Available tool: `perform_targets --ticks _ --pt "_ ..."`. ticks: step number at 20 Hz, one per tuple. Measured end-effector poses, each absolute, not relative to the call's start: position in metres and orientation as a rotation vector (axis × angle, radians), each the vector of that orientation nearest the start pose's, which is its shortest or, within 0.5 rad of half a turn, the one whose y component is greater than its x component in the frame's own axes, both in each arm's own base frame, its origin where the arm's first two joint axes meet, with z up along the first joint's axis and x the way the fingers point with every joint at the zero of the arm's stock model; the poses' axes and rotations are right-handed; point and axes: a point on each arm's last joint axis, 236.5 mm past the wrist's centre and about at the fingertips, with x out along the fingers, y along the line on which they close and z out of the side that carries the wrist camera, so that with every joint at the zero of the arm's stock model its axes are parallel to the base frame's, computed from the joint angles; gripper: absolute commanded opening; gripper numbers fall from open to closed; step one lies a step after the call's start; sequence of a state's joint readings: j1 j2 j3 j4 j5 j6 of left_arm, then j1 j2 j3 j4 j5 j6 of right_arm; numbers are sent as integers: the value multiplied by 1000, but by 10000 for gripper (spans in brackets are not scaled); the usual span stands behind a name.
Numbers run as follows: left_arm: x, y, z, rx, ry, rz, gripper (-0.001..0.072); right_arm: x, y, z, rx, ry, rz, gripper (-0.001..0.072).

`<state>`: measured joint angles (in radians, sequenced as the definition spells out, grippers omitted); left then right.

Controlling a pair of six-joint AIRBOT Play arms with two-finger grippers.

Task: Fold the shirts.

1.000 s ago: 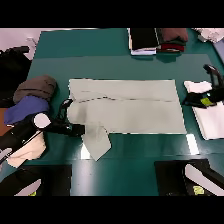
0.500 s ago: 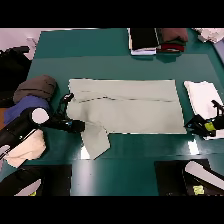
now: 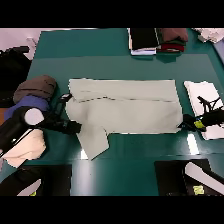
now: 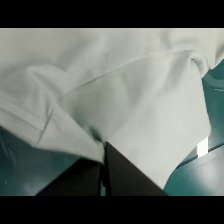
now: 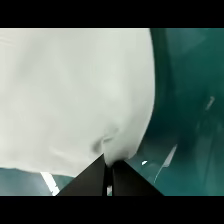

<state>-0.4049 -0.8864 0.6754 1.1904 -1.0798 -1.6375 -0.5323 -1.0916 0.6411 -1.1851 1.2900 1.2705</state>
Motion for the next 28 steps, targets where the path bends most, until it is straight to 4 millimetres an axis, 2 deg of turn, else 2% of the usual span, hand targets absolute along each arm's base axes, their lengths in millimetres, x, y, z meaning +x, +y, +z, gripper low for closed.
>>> perform_targets --ticks 6,8,10,13,16,20,24,26,27,28 --pt "183 -145 16 -80 1360 -430 24 199 -33 -34 433 1477 15 14" --pt "183 -140 21 -72 1340 -417 24 200 -35 -22 409 1441 0 14" --pt "191 -137 25 -70 1299 -395 23 209 -41 -7 389 1402 -17 14" --pt "221 -126 32 -83 1219 -322 23 234 -45 12 343 1372 2 14" --pt "262 -111 36 -108 1153 -248 24 272 -42 19 309 1360 33 14" --pt "321 -100 29 -77 1113 -218 24 324 -33 14 282 1380 69 14" --pt "377 -103 11 -48 1098 -219 25 368 -27 4 273 1398 88 15" --pt "398 -106 6 -44 1087 -219 27 386 -25 1 283 1399 99 25" --pt "407 -107 4 -43 1080 -220 29 393 -23 -1 294 1400 106 148" --pt "415 -108 5 -42 1065 -220 236 400 -20 -3 310 1397 115 311"
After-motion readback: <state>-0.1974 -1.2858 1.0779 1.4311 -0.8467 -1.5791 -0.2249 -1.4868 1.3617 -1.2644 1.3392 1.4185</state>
